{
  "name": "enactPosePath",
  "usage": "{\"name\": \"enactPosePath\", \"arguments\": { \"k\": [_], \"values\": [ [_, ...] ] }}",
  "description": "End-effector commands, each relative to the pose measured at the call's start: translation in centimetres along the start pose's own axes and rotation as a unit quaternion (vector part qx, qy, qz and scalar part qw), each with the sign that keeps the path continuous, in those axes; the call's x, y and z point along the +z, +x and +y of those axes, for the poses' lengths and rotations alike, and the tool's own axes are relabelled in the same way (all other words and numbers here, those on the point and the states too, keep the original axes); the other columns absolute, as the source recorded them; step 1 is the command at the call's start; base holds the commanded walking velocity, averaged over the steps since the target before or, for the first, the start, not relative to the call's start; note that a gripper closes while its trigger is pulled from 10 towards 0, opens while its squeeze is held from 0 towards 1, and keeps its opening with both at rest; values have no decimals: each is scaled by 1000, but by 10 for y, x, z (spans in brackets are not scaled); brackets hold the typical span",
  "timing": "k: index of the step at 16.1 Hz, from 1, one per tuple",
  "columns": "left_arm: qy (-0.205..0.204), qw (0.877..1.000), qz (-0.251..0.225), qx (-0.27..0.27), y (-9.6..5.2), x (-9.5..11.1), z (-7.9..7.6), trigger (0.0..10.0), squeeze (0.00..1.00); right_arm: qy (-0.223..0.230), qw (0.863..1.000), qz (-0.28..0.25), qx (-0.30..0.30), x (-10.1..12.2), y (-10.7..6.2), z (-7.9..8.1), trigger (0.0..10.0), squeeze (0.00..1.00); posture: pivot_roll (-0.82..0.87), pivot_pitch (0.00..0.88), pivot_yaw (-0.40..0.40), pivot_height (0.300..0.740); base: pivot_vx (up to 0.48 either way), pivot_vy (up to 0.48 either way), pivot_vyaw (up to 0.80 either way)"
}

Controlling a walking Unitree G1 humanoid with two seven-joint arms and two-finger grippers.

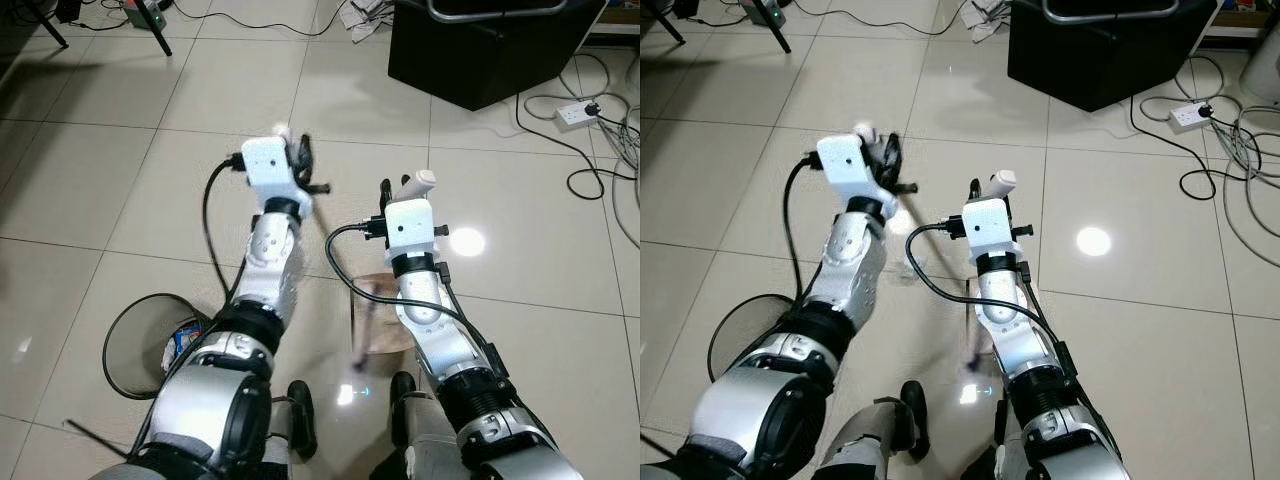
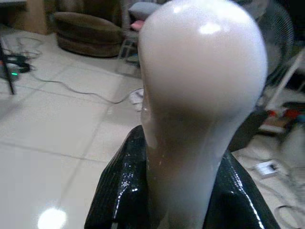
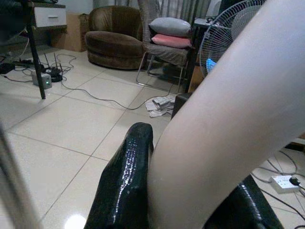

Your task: Sweep floor

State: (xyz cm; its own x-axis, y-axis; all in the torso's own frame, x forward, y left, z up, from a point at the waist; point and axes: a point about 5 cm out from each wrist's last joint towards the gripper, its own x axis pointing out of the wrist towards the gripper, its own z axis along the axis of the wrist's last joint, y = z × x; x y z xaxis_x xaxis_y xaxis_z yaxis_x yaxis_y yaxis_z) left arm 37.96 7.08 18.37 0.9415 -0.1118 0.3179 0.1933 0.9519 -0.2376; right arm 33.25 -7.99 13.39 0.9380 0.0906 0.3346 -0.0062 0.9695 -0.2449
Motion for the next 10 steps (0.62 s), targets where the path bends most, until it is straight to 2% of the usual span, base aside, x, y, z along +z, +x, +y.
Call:
{"name": "enactPosePath", "arguments": {
  "k": [1, 3, 4, 5, 6, 10],
  "values": [
    [-21, 1000, -20, 1, 4, 9, 0, 10000, 0, 27, 999, 41, 2, -14, -9, 7, 10000, 0, 12, 334, 134, 740, 0, 0, 0],
    [-37, 999, -38, 11, 8, 18, 4, 10000, 0, 41, 998, 48, -13, -15, -8, 2, 10000, 0, 9, 315, 135, 740, 0, 0, 0],
    [-5, 999, -45, -18, 10, 25, 7, 10000, 0, 50, 997, 51, -27, -17, -8, -4, 10000, 0, 8, 280, 143, 740, 0, 0, 0],
    [9, 999, -44, -29, 10, 25, 9, 10000, 0, 52, 997, 52, -32, -17, -8, -6, 10000, 0, 7, 269, 146, 740, 0, 0, 0],
    [47, 997, -43, -54, 11, 31, 19, 10000, 0, 65, 995, 56, -54, -19, -9, -14, 10000, 0, 4, 235, 153, 740, 0, 0, 0],
    [82, 992, -45, -81, 16, 52, 43, 10000, 0, 81, 991, 59, -92, -23, -10, -38, 10000, 0, -7, 172, 167, 740, 0, 0, 0]
  ]
}}
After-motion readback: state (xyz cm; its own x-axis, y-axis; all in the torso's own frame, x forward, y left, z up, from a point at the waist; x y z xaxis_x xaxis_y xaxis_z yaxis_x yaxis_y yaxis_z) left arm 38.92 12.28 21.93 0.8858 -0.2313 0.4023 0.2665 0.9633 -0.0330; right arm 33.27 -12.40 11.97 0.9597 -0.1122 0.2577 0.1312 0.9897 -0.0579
